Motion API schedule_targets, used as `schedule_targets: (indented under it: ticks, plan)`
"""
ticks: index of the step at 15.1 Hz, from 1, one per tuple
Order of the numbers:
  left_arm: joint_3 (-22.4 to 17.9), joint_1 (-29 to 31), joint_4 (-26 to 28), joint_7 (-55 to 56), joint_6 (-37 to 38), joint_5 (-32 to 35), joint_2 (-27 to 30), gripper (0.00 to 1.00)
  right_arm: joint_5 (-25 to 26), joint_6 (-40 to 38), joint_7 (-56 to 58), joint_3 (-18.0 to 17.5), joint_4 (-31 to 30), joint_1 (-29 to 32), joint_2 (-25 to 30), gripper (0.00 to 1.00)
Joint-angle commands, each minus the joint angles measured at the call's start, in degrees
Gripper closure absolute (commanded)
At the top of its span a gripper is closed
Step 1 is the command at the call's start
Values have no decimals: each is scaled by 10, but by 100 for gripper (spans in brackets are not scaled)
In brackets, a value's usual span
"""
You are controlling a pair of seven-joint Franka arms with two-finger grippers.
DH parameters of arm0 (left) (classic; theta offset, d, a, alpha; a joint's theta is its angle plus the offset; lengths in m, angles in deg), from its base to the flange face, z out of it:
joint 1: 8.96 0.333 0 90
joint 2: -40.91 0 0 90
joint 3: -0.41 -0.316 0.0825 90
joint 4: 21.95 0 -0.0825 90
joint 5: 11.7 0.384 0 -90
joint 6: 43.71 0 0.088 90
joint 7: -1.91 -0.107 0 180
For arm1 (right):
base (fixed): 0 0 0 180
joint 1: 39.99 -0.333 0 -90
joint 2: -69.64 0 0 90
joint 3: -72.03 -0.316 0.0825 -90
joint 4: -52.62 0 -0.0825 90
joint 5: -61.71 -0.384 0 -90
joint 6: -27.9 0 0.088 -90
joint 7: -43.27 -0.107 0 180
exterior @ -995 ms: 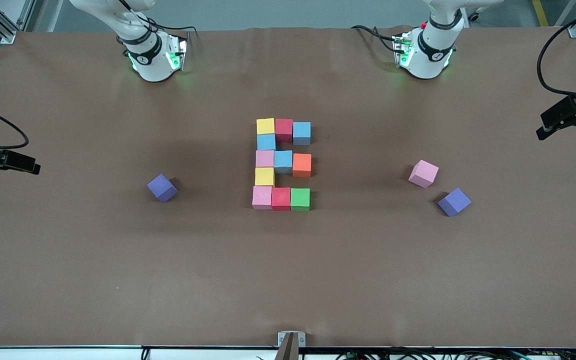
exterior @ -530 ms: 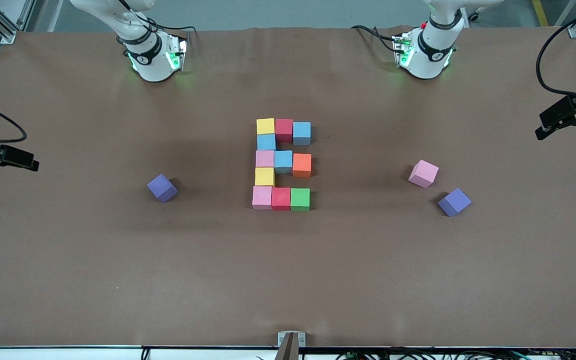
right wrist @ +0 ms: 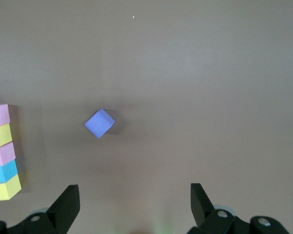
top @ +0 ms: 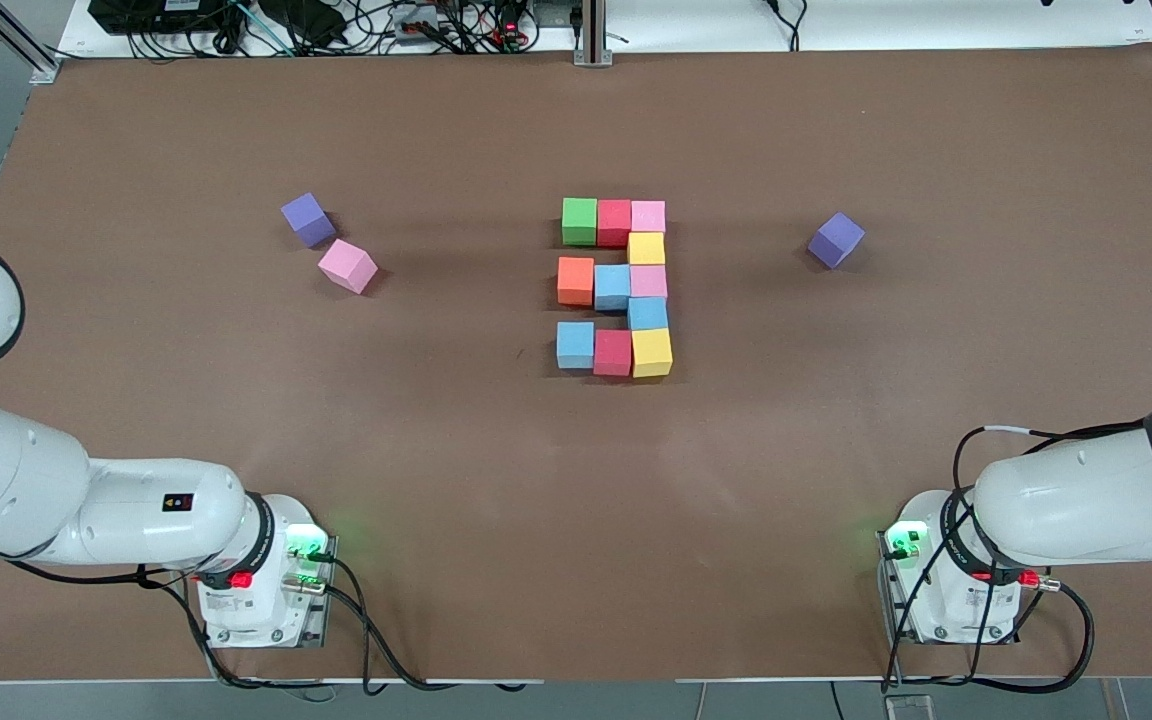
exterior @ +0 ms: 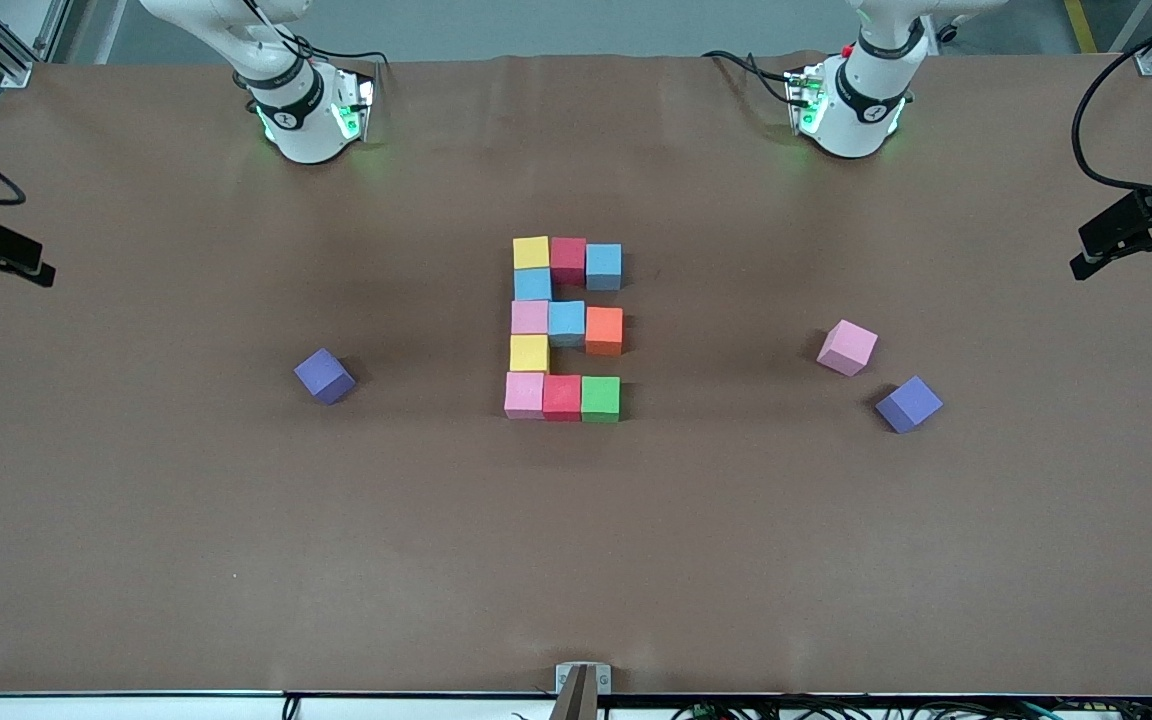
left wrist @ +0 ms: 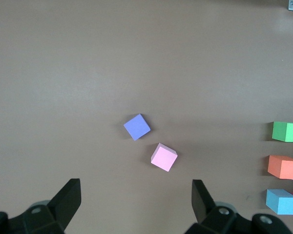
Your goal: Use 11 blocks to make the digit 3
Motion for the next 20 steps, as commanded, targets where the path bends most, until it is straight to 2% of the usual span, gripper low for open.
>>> schedule_targets:
  ticks: [1,4,20]
  plan:
    - [1,1,-2,4,1,-6,5,0,-2,22,5,-4,-97,-7,78,0]
    - [1,1,-2,4,1,-7,5,0,-1,27,4,-4,-124,-14,106,0]
    - [1,0,-2,4,1,-5,10,0,-1,43,4,-1,-117,-11,101,0]
